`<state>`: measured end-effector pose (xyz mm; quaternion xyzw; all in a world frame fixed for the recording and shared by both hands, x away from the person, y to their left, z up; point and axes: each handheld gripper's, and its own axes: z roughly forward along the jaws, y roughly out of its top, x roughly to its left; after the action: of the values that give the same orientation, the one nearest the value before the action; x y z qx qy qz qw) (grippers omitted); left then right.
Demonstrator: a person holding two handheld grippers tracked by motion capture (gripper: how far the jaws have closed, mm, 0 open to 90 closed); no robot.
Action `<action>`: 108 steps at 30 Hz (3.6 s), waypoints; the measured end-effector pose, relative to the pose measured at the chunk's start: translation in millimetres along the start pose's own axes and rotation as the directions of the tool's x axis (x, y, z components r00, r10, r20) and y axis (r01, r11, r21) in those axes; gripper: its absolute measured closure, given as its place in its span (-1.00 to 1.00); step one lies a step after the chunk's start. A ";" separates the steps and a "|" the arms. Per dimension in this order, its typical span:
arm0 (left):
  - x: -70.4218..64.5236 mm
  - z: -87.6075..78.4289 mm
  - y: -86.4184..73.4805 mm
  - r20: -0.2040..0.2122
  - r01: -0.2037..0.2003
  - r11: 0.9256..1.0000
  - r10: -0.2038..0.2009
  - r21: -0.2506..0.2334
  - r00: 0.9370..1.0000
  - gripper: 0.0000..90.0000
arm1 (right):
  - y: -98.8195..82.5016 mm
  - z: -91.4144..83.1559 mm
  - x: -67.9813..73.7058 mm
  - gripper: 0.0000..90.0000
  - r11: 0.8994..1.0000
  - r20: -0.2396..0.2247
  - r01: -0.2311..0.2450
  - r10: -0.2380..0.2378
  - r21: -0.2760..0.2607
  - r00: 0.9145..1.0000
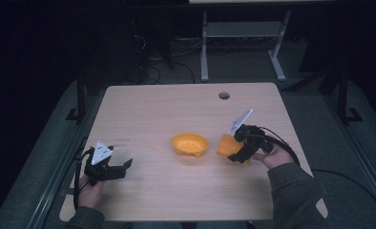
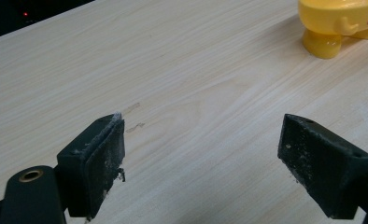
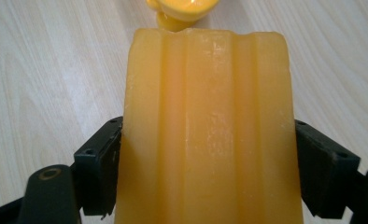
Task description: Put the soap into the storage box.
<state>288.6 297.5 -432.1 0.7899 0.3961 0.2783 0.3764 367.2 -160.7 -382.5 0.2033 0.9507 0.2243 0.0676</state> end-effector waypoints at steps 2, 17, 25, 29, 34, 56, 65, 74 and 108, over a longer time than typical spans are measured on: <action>-0.1 0.1 0.0 0.000 -0.001 1.000 0.001 0.001 1.000 -0.69 | 1.9 -0.6 -0.7 -0.55 1.000 -0.007 -0.002 0.002 -0.003 1.000; 0.1 -0.2 0.1 0.000 0.001 1.000 -0.001 0.000 1.000 -0.69 | 18.8 -0.9 -4.1 -0.55 0.999 -0.012 0.034 -0.034 -0.010 0.999; 0.3 -0.3 0.1 0.000 0.002 1.000 -0.002 -0.003 1.000 -0.69 | 30.0 -4.5 -5.1 -0.55 0.999 -0.015 0.049 -0.049 -0.016 0.999; 0.3 -0.3 0.1 0.000 0.002 1.000 -0.002 -0.004 1.000 -0.69 | 36.6 -5.3 -5.2 -0.55 0.998 -0.015 0.061 -0.062 -0.015 0.998; 0.5 -0.4 0.1 0.000 0.004 1.000 -0.004 -0.006 1.000 -0.69 | 43.9 -5.2 -5.1 -0.55 0.997 -0.022 0.071 -0.071 -0.013 0.997; 1.5 -0.6 -0.2 0.000 0.008 1.000 -0.008 -0.007 1.000 -0.69 | 76.7 -4.2 -6.2 -0.55 0.992 -0.032 0.126 -0.127 -0.029 0.991; 1.5 -0.5 -0.3 -0.001 0.011 1.000 -0.011 -0.008 1.000 -0.69 | 87.2 0.7 -6.9 -0.55 0.990 -0.040 0.141 -0.142 -0.025 0.989; 2.0 -0.9 -0.2 -0.001 0.012 1.000 -0.012 -0.009 1.000 -0.69 | 102.0 4.0 -5.1 -0.55 0.986 -0.050 0.164 -0.165 -0.033 0.985; 2.6 -1.2 -0.1 -0.001 0.014 1.000 -0.014 -0.011 1.000 -0.69 | 134.3 48.5 -1.5 -0.55 0.978 -0.113 0.206 -0.208 -0.033 0.972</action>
<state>289.1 300.1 -431.1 0.7848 0.4003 0.2785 0.3825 427.2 -32.3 -364.6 0.0890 0.9666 0.2376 0.0376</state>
